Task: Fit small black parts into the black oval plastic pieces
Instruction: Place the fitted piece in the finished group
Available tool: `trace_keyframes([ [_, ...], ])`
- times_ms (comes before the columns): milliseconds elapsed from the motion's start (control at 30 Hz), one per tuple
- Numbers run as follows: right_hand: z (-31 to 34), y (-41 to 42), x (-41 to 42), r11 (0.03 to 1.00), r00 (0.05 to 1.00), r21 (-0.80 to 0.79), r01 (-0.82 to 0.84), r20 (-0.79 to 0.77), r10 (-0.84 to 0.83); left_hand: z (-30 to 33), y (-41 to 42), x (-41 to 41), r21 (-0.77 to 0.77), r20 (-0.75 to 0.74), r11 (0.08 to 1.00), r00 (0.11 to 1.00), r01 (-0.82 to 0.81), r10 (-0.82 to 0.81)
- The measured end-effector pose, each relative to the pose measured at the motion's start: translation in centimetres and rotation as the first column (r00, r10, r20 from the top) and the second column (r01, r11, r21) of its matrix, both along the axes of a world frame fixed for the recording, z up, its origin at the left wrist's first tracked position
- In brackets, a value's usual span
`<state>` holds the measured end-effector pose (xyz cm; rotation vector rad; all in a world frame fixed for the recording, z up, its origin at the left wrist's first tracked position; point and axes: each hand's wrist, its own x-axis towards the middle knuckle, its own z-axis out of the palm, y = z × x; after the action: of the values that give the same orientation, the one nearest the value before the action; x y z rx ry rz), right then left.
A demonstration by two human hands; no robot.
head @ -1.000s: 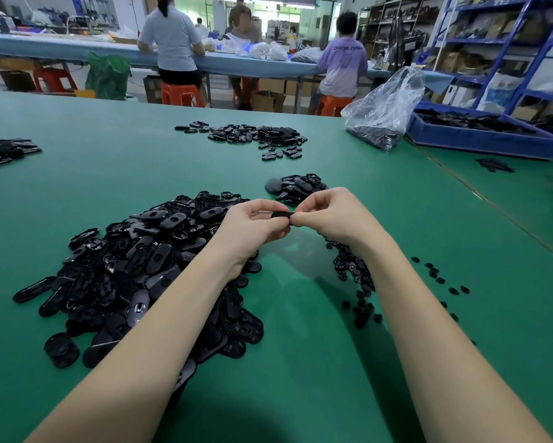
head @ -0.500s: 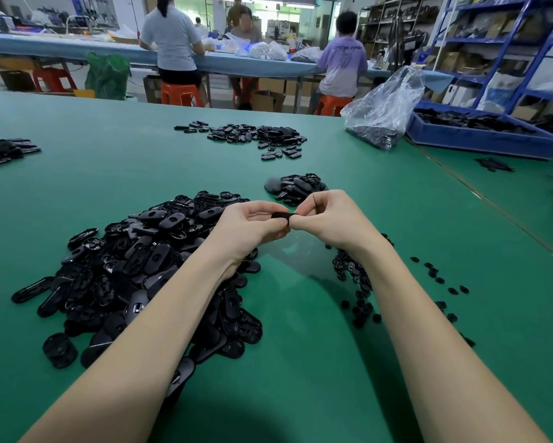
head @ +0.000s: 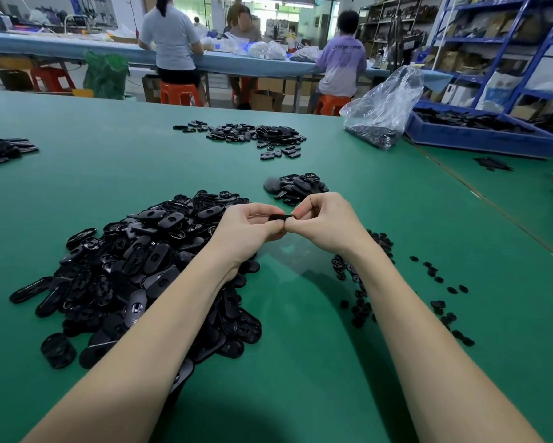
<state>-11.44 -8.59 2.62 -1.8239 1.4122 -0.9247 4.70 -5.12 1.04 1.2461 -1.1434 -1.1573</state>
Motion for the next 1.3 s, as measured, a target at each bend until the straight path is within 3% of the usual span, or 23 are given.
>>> trace_keyframes([
  [367,-0.5,-0.2,-0.6,0.999,0.998,-0.008,-0.052,0.029,0.052,-0.3,-0.1,0.0,-0.018,0.008,1.000,1.000,-0.026,0.026],
  [500,-0.4,-0.3,-1.3,0.982,0.987,-0.134,-0.132,-0.108,0.118,-0.5,-0.3,0.0,0.008,-0.083,0.999,0.996,-0.037,0.037],
  [633,-0.8,-0.6,-1.3,0.973,0.984,-0.223,-0.058,-0.179,0.017,-0.6,-0.8,0.2,0.030,-0.138,0.998,0.989,-0.053,0.056],
  [767,-1.0,-2.8,-2.4,0.940,0.967,-0.245,0.236,-0.033,-0.252,-0.9,-1.2,0.6,0.016,0.001,0.996,0.996,-0.089,0.089],
  [867,-1.1,-5.3,-2.3,0.916,0.926,-0.157,0.369,-0.018,-0.377,-1.0,-1.2,0.7,0.055,0.190,0.998,0.982,-0.007,-0.004],
  [1000,-0.7,-8.7,-1.0,0.903,0.902,-0.108,0.415,-0.082,-0.424,-1.1,-1.0,0.3,0.052,0.543,0.997,0.837,0.049,-0.070],
  [1300,-0.2,-11.8,0.6,0.900,0.893,-0.078,0.429,-0.115,-0.436,-1.3,-1.2,0.8,0.056,0.507,0.995,0.856,0.086,-0.102],
])
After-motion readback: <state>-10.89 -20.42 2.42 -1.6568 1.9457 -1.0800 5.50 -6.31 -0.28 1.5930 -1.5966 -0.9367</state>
